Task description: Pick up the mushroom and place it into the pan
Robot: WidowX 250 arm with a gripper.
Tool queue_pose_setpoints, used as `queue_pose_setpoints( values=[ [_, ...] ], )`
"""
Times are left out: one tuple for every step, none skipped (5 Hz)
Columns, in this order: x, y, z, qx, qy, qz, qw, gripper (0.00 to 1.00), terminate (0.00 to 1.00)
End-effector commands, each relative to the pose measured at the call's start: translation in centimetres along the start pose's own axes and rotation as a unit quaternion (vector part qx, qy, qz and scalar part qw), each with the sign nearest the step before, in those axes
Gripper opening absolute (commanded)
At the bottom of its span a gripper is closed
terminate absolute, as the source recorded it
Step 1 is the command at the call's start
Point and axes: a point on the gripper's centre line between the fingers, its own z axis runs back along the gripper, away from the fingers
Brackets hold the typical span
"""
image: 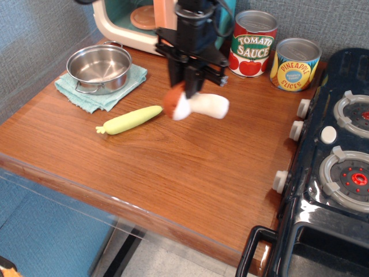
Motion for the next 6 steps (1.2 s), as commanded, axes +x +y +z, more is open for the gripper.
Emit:
queue_pose_setpoints(
  values=[
    [1.2,9.0,1.5,0.051,-0.007,0.097,0.994,0.0,0.0],
    [1.5,11.6,1.3,0.043,-0.01,0.127,0.991,0.0,0.0],
    [1.5,14.0,0.8,0.048,0.0,0.146,0.9881,0.0,0.0],
    [0.8,15.8,0.1,0.047,0.005,0.168,0.9847,0.0,0.0],
    [0.2,16.5,-0.2,0.05,0.025,0.172,0.9835,0.0,0.0],
    [-0.1,16.6,-0.7,0.045,0.033,0.169,0.984,1.0,0.0]
  ],
)
